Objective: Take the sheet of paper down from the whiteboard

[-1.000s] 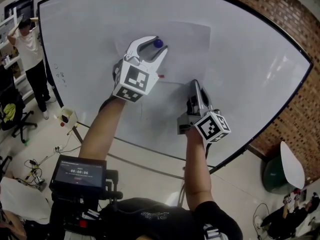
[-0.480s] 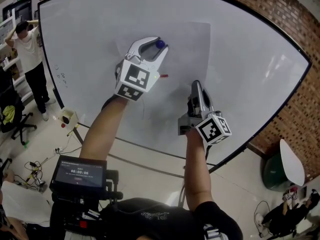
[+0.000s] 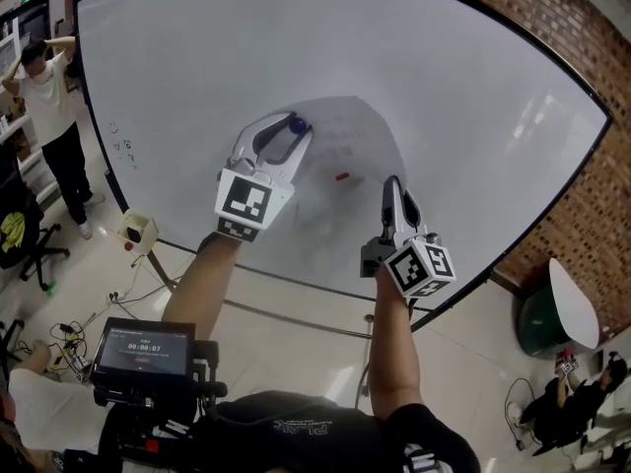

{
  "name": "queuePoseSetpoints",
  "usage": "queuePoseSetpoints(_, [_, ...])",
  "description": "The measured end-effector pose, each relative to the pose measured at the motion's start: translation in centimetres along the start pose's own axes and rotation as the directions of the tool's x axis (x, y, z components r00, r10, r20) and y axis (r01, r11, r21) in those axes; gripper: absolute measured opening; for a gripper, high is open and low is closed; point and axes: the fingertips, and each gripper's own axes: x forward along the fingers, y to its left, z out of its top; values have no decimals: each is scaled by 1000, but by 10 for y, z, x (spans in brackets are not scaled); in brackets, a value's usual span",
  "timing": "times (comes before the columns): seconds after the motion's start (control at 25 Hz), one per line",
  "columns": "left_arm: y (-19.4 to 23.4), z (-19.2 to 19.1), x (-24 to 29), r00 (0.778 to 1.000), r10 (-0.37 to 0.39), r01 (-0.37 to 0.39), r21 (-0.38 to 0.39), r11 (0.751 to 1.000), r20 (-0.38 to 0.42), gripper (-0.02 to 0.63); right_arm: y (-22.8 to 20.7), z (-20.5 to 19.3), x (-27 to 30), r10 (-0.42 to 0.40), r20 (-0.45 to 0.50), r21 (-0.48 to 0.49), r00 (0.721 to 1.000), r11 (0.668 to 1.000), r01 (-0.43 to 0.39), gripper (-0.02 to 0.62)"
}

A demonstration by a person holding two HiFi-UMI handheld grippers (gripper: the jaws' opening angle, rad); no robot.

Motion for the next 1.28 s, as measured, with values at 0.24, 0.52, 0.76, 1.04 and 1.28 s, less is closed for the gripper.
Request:
queuePoseSetpoints(0.24, [6,-57,-55,996,58,-70,-187,980,-71,120,-6,-39,-31,-104,-82,-87,991,991,97,14])
queuePoseSetpoints(0.52, [-31,-102,-110,977,97,-158,-337,928,-192,119,-7,-73,-77,-168,-187,-197,968,972,131,14])
queuePoseSetpoints(0.76, [-83,-95,-153,952,136,-219,-299,929,-274,120,7,-73,-132,-165,-241,-257,956,961,101,14])
queuePoseSetpoints(1.04, [-126,-77,-186,934,157,-248,-266,932,-321,120,33,-73,-177,-154,-279,-275,948,959,75,14])
queuePoseSetpoints(1.28, [-144,-71,-192,934,144,-235,-260,936,-327,120,48,-78,-186,-146,-298,-290,943,955,56,14])
